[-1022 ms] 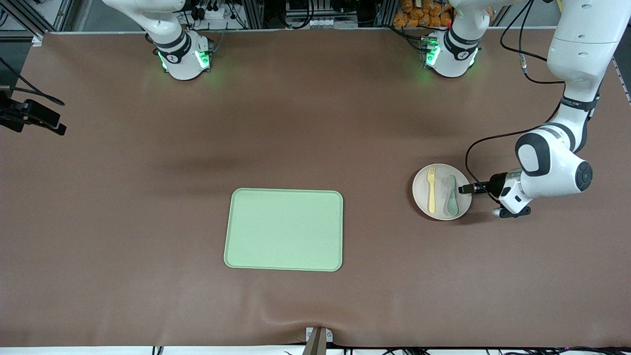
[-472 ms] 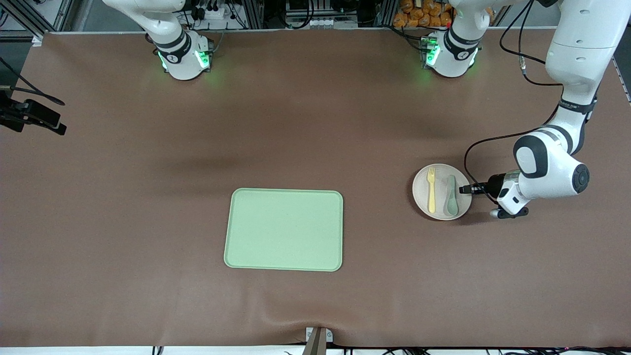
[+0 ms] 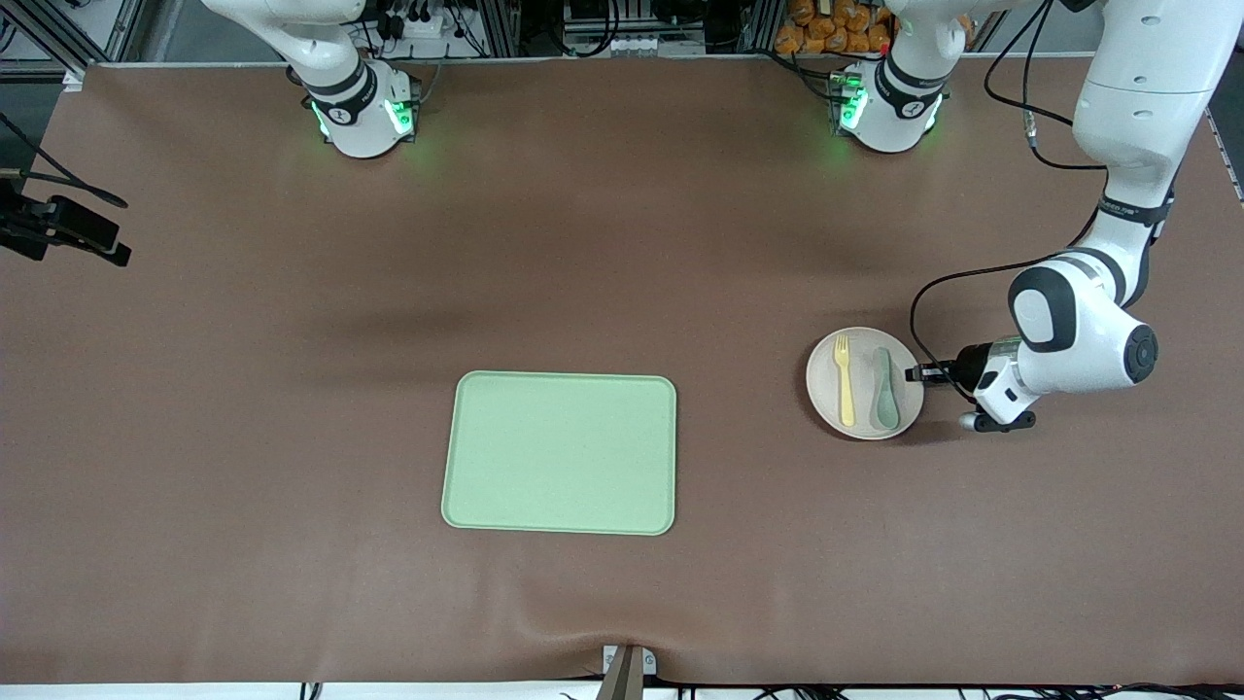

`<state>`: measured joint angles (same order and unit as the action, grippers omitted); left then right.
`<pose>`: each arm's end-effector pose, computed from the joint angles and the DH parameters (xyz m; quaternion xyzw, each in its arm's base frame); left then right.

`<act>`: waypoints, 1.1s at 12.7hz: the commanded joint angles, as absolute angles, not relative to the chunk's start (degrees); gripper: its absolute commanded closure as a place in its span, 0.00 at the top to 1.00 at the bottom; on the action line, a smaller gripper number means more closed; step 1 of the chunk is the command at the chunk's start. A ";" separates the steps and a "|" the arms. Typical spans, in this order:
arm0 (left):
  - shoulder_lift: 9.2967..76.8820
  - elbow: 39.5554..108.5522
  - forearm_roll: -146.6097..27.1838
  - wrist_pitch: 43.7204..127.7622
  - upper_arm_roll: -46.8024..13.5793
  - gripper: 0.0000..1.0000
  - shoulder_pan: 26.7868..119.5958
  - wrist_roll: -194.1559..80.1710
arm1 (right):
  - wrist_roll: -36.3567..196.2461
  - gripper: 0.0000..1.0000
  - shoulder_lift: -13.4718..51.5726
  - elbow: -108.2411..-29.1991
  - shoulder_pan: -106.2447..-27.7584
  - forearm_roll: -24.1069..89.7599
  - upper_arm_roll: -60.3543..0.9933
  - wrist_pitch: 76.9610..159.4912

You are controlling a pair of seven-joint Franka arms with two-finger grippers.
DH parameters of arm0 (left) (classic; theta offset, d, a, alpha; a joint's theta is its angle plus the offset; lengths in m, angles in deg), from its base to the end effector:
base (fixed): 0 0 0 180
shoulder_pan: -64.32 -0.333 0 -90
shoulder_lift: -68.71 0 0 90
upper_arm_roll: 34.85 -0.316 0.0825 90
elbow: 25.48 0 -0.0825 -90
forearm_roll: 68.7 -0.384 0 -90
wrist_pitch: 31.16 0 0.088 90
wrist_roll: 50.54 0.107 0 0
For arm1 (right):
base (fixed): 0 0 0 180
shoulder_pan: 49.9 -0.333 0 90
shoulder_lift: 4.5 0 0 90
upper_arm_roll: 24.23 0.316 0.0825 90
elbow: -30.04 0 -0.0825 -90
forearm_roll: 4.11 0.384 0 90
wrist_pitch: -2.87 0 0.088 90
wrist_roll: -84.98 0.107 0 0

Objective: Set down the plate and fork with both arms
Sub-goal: 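Grasp the plate rim with the left gripper, then slide the plate with the left gripper onto the green placemat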

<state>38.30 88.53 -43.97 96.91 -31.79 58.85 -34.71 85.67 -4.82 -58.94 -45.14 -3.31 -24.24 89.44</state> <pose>0.5784 0.0117 0.1744 0.9759 0.0425 -0.1127 0.1819 0.5450 -0.0439 0.6308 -0.9987 0.0473 0.0180 0.0076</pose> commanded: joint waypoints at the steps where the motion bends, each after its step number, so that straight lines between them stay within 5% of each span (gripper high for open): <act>1: 38.21 86.24 -42.86 94.81 -30.28 0.00 58.60 -34.11 | 85.15 1.00 -4.33 -57.76 -44.19 -3.05 -23.62 88.56; 5: 37.86 77.28 -40.14 84.52 -29.32 0.00 60.00 -35.15 | 85.15 1.00 -4.33 -57.76 -44.10 -3.05 -23.62 88.56; 14: 31.64 61.56 -40.93 85.29 -28.26 0.00 82.05 -69.14 | 85.15 1.00 -4.33 -57.76 -44.10 -2.97 -23.62 88.12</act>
